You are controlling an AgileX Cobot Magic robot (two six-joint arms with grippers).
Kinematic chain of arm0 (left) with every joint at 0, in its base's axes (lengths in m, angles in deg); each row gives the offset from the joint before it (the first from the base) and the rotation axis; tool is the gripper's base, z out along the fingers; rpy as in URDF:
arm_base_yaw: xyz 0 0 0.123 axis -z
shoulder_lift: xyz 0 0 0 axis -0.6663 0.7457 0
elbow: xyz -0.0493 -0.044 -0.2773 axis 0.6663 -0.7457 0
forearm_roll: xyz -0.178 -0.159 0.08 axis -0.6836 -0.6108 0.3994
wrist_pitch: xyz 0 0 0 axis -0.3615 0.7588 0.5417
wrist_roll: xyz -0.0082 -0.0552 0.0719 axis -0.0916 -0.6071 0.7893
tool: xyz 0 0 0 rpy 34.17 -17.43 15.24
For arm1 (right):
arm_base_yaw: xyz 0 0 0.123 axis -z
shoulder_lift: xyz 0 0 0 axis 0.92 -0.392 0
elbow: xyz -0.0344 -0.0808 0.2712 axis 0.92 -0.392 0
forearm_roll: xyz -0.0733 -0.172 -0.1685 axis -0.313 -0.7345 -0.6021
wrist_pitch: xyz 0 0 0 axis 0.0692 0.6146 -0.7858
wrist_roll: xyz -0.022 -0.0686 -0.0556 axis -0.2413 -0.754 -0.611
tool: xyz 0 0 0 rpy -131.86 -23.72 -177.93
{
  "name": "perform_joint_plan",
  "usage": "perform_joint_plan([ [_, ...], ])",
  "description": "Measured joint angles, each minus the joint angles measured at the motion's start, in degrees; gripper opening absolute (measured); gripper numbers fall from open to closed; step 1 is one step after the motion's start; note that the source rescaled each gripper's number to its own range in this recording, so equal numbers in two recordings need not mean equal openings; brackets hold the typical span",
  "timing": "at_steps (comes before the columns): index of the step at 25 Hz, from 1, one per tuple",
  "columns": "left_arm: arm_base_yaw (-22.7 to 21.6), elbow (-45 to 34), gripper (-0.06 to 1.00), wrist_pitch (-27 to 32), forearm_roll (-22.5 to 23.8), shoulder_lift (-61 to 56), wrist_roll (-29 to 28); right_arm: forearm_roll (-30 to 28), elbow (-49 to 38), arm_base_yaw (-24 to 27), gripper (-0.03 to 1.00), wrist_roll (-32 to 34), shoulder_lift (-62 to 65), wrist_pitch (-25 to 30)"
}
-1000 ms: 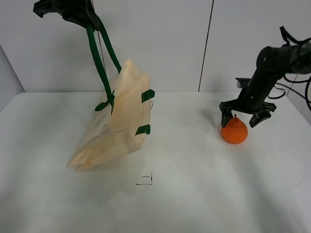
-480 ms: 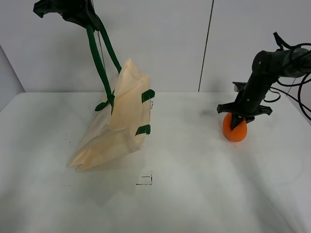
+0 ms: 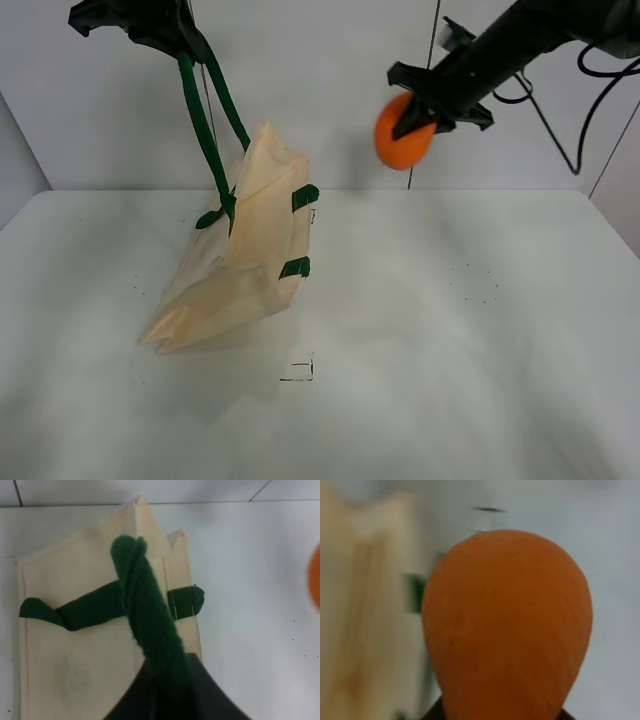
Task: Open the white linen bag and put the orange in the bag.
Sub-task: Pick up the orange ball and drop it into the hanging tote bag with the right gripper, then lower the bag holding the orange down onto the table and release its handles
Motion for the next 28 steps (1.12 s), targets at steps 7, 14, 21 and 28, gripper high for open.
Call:
perform_joint_plan([
  [7, 0.0, 0.0, 0.0, 0.0, 0.0, 0.0, 0.0, 3.3, 0.1, -13.5, 0.01, 0.0, -5.2, -8.9],
  [14, 0.0, 0.0, 0.0, 0.0, 0.0, 0.0, 0.0, 3.3, 0.1, -20.3, 0.01, 0.0, -14.1, -14.2],
  [21, 0.0, 0.0, 0.0, 0.0, 0.0, 0.0, 0.0, 2.6, 0.1, -20.8, 0.91, -3.1, -15.7, -14.1],
  [28, 0.1, 0.0, 0.0, 0.0, -0.1, 0.0, 0.0, -14.0, 4.4, -20.8, 1.0, 2.7, -13.4, -5.0],
])
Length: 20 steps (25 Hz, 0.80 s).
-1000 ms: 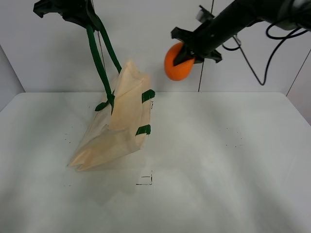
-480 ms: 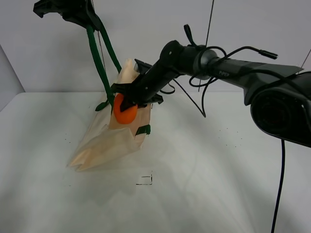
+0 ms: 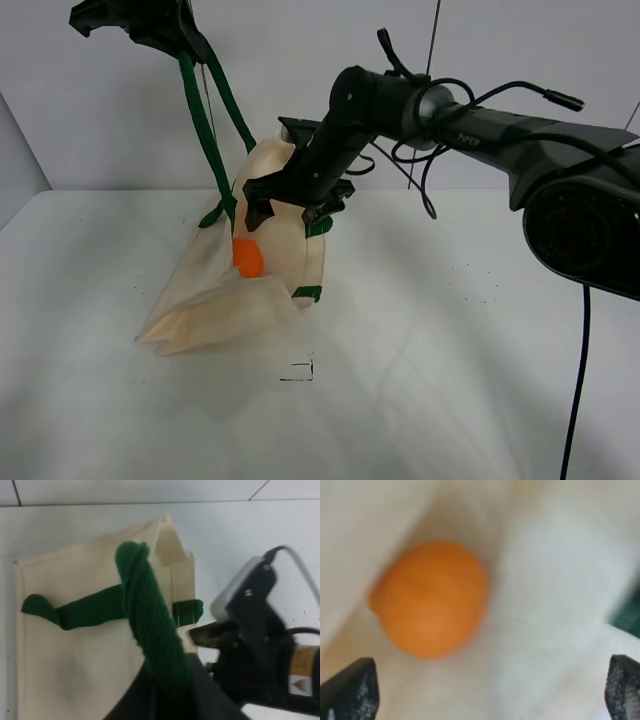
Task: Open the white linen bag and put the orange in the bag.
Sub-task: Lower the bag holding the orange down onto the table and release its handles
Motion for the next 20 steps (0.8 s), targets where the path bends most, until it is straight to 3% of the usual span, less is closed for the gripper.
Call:
perform_joint_plan([
  [6, 0.0, 0.0, 0.0, 0.0, 0.0, 0.0, 0.0, -14.7, 2.6, 1.1, 1.0, 6.8, 0.2, 8.4],
  [11, 0.0, 0.0, 0.0, 0.0, 0.0, 0.0, 0.0, -18.0, 2.6, 6.7, 1.0, 7.4, 0.2, 10.6],
  [20, 0.0, 0.0, 0.0, 0.0, 0.0, 0.0, 0.0, -21.4, 2.6, 22.8, 1.0, 7.5, 0.2, 12.4],
])
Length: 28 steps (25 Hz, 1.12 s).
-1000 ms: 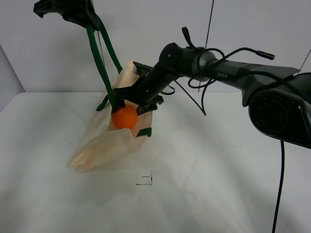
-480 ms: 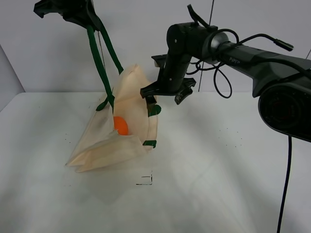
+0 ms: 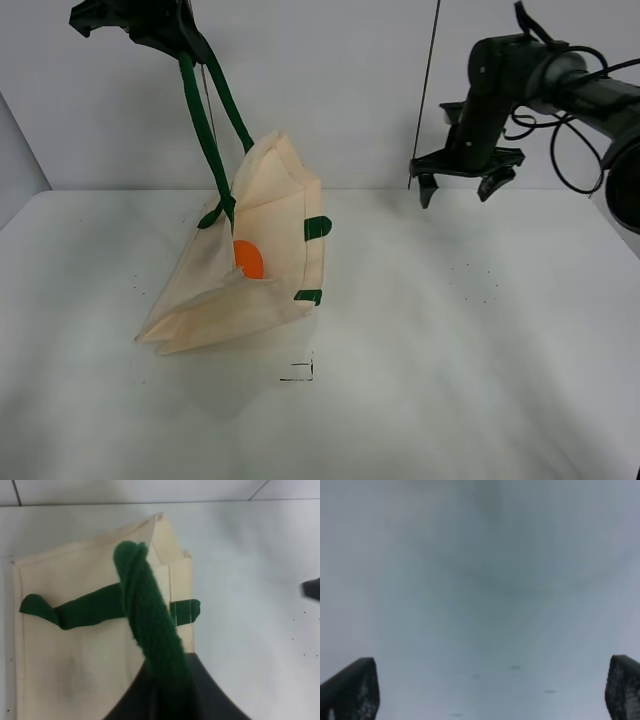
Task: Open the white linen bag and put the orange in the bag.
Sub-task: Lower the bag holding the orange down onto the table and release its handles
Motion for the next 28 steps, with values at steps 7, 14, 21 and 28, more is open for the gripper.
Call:
perform_joint_plan([
  [7, 0.0, 0.0, 0.0, 0.0, 0.0, 0.0, 0.0, 0.1, 0.0, 4.1, 1.0, -0.3, 0.0, 0.1],
  [14, 0.0, 0.0, 0.0, 0.0, 0.0, 0.0, 0.0, 0.5, -9.0, 4.1, 1.0, -0.5, 6.3, -0.1],
  [21, 0.0, 0.0, 0.0, 0.0, 0.0, 0.0, 0.0, -0.2, -39.0, 4.1, 1.0, -0.7, 29.3, 0.0],
  [28, 0.0, 0.0, 0.0, 0.0, 0.0, 0.0, 0.1, -0.2, -67.5, 4.1, 1.0, -0.7, 57.6, 0.1],
])
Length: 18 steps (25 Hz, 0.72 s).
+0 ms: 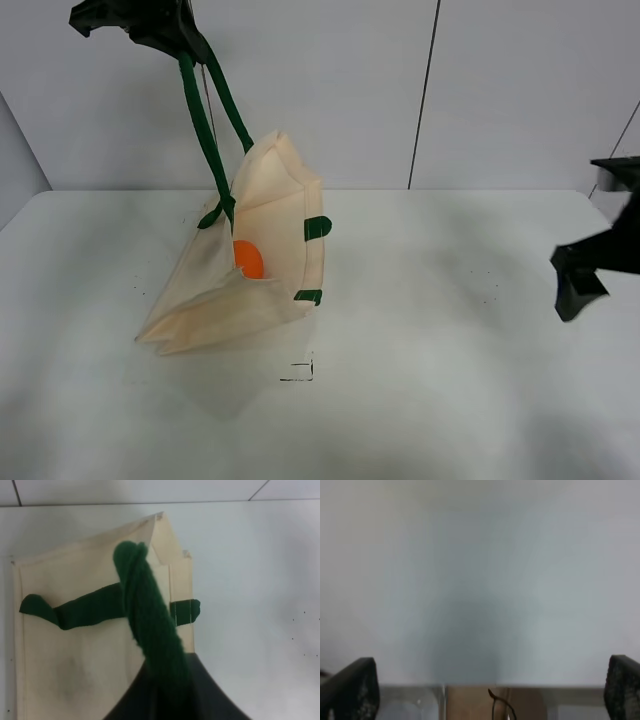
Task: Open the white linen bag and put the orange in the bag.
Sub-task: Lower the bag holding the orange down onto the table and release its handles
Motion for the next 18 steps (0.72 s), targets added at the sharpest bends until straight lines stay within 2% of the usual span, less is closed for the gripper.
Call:
perform_joint_plan([
  [4, 0.0, 0.0, 0.0, 0.0, 0.0, 0.0, 0.0, 0.1, -12.2, 0.0, 1.0, -0.2, 16.6, -1.3],
  [11, 0.0, 0.0, 0.0, 0.0, 0.0, 0.0, 0.1, 1.7, -26.3, 0.0, 1.0, -1.2, 47.8, -10.2],
  [18, 0.0, 0.0, 0.0, 0.0, 0.0, 0.0, 0.1, 2.5, -28.5, 0.0, 1.0, -2.7, 68.3, -10.5],
])
